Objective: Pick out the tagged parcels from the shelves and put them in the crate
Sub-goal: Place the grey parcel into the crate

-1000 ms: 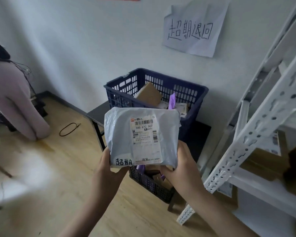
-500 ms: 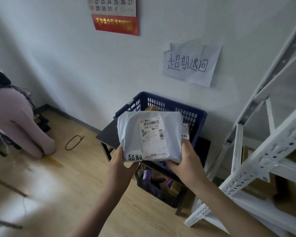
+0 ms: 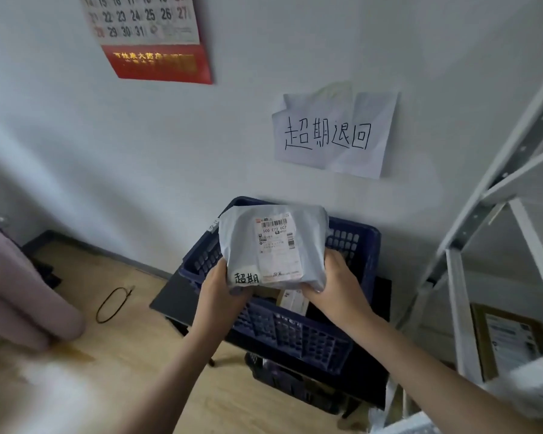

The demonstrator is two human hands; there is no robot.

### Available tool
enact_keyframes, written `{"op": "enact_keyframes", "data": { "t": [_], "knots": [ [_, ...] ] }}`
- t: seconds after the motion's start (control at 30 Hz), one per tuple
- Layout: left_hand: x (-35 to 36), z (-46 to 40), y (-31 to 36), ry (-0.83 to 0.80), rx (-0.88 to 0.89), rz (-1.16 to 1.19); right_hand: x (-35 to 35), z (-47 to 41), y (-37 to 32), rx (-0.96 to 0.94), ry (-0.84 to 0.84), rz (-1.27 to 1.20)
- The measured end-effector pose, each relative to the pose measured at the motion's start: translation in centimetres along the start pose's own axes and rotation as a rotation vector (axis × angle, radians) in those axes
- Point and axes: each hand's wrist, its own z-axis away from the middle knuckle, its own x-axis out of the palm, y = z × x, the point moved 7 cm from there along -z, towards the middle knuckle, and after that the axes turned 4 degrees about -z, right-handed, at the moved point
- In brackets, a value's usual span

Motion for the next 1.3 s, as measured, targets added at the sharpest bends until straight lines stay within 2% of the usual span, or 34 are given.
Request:
{"op": "enact_keyframes", "data": {
  "t": [0.17, 0.33, 0.57, 0.8, 1.03, 1.3],
  "knots": [
    [3.8, -6.5, -2.7, -0.173, -0.034, -0.075, 1.2, -3.4, 4.2, 0.131, -0.002, 0.024],
    [8.2, -11.0, -4.6, -0.317, -0.036, -0.027, 3.0, -5.3, 8.4, 0.236, 0.012, 0.007],
    [15.2, -16.5, -7.2, -0.571, 0.079, -0.19, 4.8, -6.4, 13.4, 0.43, 0.125, 0.086],
    [19.8, -18.2, -9.7, -0.773, 0.139, -0.242, 6.2, -5.8, 17.3, 0.597, 0.119, 0.152],
    [23.4, -18.2, -10.4, -0.806, 0.108, -0.171, 6.6, -5.8, 20.5, 0.694, 0.096, 0.219],
    [24.9, -18.5, -10.8, -0.828, 0.122, -0.212, 6.9, -6.0, 21.4, 0.733, 0.097, 0.297]
  ]
}}
